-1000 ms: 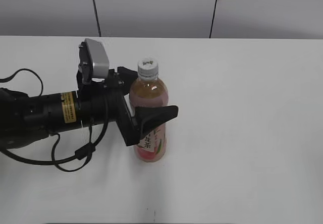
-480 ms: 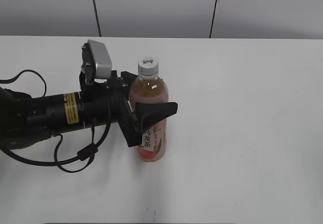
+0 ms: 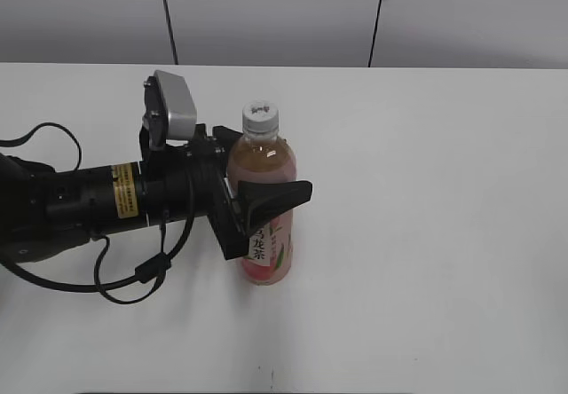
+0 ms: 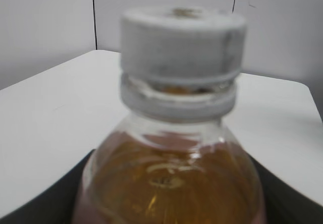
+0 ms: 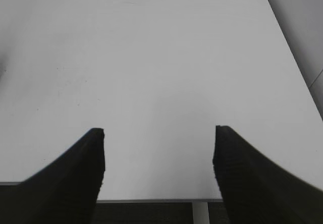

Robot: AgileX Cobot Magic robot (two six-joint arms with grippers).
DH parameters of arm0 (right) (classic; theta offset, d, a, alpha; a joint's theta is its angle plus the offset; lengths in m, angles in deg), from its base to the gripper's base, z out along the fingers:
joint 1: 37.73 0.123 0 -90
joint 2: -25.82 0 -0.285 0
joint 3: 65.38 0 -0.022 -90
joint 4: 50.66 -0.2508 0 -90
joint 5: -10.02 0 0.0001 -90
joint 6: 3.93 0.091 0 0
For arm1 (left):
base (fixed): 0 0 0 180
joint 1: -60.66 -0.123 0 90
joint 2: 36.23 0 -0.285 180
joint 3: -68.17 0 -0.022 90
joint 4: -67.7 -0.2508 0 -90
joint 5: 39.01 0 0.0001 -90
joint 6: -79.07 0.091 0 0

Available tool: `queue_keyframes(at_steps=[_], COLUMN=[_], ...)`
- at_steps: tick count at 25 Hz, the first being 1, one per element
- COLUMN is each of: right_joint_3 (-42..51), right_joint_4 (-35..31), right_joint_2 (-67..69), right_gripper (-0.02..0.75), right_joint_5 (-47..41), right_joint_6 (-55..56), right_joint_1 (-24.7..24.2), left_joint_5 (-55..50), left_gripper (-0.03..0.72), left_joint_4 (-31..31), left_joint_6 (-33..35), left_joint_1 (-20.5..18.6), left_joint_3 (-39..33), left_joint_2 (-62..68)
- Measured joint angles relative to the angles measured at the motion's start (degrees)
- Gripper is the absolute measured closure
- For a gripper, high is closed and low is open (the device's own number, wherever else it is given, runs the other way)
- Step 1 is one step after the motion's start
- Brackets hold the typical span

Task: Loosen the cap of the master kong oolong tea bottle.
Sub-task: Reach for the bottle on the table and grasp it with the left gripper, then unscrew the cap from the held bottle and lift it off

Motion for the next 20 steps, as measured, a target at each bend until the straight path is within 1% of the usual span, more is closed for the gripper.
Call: queue_keyframes(at_steps=[20], right_joint_3=[-0.13], right_joint_4=[-0.05], right_joint_2=[0.0], right_gripper=[0.227], right_joint_5=[0.07], right_joint_6=[0.0], right_joint_1=[0.0], left_joint_5=[0.06], left_gripper=[0.243], left_joint_4=[-0.06], left_joint_6=[0.0], left_joint_1=[0.0], left_joint_3=[0.0], left_joint_2=[0.0])
